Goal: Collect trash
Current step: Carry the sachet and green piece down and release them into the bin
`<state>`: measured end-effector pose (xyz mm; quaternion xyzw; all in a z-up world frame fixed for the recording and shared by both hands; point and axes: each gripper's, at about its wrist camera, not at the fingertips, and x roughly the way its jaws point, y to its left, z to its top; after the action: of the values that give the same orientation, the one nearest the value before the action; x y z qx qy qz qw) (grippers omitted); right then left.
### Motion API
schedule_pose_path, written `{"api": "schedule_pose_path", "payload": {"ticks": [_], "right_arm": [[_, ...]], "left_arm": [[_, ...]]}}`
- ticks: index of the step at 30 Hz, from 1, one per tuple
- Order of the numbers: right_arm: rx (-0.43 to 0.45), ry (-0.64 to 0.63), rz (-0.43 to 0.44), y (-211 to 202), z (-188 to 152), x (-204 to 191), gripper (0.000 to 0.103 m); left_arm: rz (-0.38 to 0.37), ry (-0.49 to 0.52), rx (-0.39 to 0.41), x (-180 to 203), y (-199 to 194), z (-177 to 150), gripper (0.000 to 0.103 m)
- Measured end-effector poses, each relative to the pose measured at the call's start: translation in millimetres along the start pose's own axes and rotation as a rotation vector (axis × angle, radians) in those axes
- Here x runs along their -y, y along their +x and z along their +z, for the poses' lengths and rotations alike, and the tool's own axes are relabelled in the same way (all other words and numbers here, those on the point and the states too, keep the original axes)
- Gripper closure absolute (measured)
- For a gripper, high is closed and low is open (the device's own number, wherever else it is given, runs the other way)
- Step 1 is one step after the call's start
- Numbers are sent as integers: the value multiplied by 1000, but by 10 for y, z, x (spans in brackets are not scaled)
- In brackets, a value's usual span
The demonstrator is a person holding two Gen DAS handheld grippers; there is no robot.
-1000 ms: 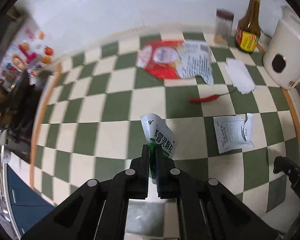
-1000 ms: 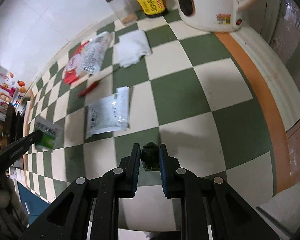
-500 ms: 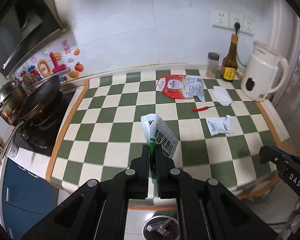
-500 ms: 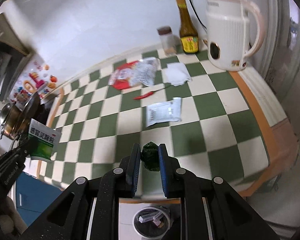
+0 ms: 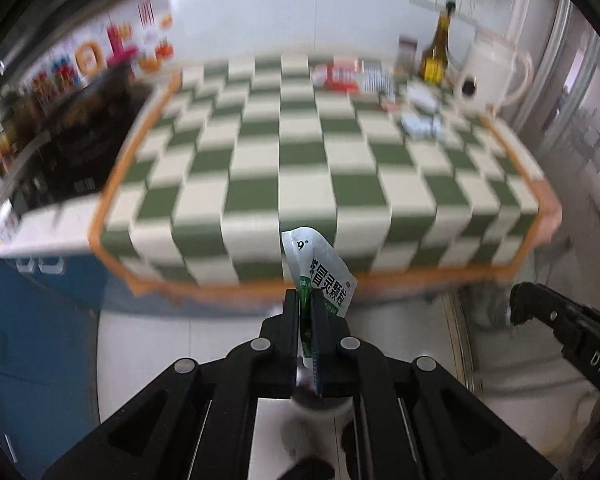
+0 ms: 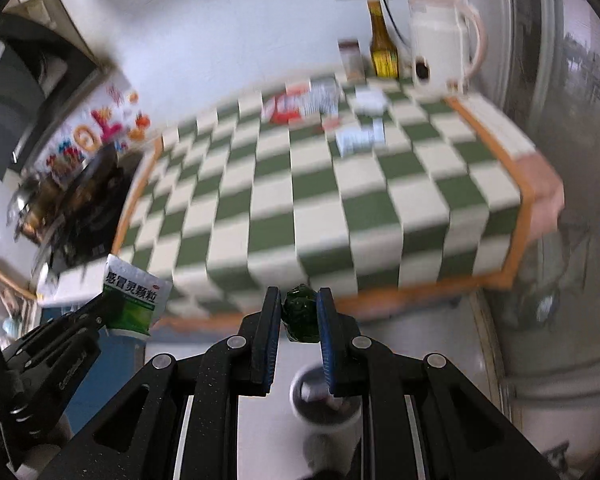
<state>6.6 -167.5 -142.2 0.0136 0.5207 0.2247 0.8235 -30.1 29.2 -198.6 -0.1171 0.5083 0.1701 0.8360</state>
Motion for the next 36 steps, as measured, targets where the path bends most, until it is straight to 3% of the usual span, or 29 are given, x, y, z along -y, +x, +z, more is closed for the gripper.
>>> {"api": "schedule_pose_path", "payload": {"ticks": [6, 10, 19, 23, 28, 33, 36], "right_arm": [[-192, 34, -25, 710, -718, 203, 84], [-302, 43, -49, 1493, -1212, 439, 84], [-445, 148, -36, 3381, -2321, 1159, 84], [-489, 140, -32, 4150, -2700, 1364, 84], [-536, 122, -56, 4806, -3018, 1485, 84], [-574, 119, -49, 5151, -3149, 1530, 83], [-596, 117, -53, 5233, -3167, 1549, 82]], "left_arm": [[-17, -31, -168, -24, 812, -536, 100], [-59, -85, -292, -60, 1655, -928, 100], [-148, -153, -513, -35, 3603, -1912, 100], [-174, -157, -575, -2, 4200, -2261, 99], [-150, -150, -626, 53, 4548, -2491, 95], [-140, -158, -635, -32, 4568, -2524, 90], [-98, -146, -603, -86, 4551, -2498, 54]]}}
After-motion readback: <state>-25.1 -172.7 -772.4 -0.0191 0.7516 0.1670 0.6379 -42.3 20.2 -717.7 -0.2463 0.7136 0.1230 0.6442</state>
